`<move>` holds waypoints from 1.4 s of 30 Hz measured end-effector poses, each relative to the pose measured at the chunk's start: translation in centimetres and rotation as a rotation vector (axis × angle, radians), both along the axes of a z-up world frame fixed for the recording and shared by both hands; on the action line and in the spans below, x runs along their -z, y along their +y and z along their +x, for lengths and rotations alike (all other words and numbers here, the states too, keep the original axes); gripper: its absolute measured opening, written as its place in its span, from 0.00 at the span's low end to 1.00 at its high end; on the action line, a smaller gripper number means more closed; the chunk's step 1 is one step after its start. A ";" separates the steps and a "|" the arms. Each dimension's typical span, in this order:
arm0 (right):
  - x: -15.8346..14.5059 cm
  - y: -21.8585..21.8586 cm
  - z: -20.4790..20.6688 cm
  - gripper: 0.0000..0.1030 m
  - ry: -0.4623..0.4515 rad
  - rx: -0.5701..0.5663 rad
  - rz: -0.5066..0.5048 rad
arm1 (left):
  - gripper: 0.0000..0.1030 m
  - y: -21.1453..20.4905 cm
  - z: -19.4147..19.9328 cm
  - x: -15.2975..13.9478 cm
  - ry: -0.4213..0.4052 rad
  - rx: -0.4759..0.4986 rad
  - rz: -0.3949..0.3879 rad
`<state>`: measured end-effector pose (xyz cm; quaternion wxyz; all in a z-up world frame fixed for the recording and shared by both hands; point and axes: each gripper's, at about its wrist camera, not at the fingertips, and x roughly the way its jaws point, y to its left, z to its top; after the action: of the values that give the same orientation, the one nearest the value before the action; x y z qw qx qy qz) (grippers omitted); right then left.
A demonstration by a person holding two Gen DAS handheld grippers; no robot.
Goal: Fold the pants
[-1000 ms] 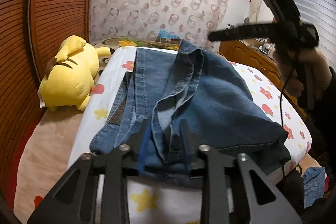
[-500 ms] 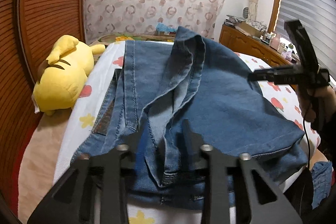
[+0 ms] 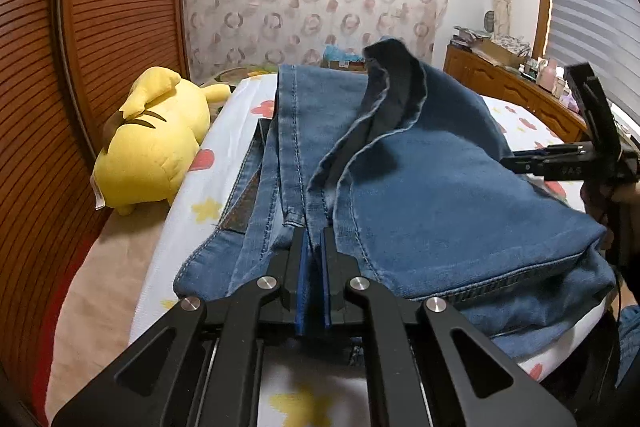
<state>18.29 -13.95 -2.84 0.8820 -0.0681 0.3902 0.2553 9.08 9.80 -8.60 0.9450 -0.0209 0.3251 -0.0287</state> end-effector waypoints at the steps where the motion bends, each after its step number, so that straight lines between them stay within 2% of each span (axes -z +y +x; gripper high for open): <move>1: 0.1 0.0 -0.1 0.45 -0.009 -0.002 0.000 | 0.07 -0.1 0.0 -0.2 -0.002 -0.003 -0.004; 6: 0.5 -0.5 -0.8 0.46 -0.016 -0.002 0.006 | 0.08 -0.1 0.4 -1.1 -0.002 -0.003 -0.036; 8: 0.4 -0.3 -0.6 0.47 -0.019 0.000 -0.002 | 0.24 -0.4 0.5 -1.4 -0.009 0.001 -0.039; 9: 0.4 -0.2 -0.6 0.47 -0.020 -0.001 -0.006 | 0.29 -0.4 0.6 -1.6 -0.016 0.008 -0.044; 11: 0.3 -0.2 -0.7 0.47 -0.023 -0.001 -0.013 | 0.53 -0.7 1.0 -1.9 -0.025 0.028 -0.056; 12: 0.3 -0.2 -0.7 0.47 -0.024 -0.001 -0.014 | 0.56 -0.9 1.3 -2.0 -0.022 0.040 -0.060; 27: 0.1 -0.2 -0.7 0.50 -0.029 0.001 -0.026 | 0.56 -3.6 2.0 -0.8 0.035 0.075 -0.025; 37: 0.1 -0.4 -0.6 0.50 -0.029 0.001 -0.024 | 0.56 -4.4 1.8 0.1 0.032 0.087 0.019; 42: -0.4 -1.5 0.3 0.50 0.003 0.011 0.048 | 0.56 -4.2 1.5 0.4 0.024 0.093 0.013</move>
<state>18.57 -15.49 -2.43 0.8843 -0.0442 0.3856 0.2597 10.55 5.59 -8.96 0.9388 0.0000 0.3372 -0.0704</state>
